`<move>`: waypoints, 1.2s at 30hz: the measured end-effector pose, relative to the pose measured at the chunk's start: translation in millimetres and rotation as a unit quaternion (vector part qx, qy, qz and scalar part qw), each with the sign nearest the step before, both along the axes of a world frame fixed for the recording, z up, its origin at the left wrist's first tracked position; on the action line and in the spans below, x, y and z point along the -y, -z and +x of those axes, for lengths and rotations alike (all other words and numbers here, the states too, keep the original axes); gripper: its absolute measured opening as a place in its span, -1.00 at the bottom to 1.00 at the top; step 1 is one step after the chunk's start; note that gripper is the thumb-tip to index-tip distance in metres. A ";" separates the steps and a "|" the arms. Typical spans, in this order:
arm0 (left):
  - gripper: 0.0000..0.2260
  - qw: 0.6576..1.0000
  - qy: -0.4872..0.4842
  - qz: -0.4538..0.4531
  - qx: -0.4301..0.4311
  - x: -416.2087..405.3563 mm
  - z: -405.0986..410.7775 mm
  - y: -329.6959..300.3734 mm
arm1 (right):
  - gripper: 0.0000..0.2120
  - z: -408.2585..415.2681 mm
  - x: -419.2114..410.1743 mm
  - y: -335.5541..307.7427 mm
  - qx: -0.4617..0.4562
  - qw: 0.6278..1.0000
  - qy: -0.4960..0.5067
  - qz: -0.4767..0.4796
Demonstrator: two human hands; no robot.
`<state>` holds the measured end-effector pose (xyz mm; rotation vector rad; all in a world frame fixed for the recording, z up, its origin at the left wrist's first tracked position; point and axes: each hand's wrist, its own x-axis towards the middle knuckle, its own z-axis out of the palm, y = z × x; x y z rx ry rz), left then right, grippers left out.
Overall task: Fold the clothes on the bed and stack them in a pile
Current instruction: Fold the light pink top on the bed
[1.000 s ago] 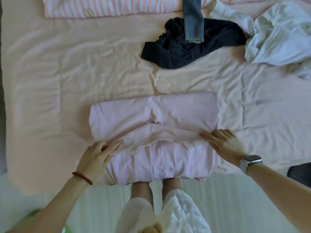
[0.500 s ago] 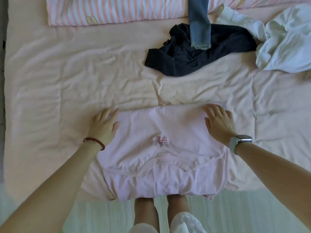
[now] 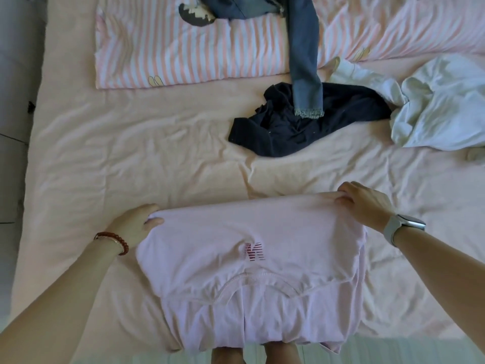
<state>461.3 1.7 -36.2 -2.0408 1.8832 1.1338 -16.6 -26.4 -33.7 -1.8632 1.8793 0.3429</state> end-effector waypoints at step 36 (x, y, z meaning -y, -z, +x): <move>-0.75 0.942 0.092 -0.314 0.080 -183.9 -25.6 -16.6 | -0.85 -3.1 -179.1 -23.2 -0.047 0.969 -0.083 -0.230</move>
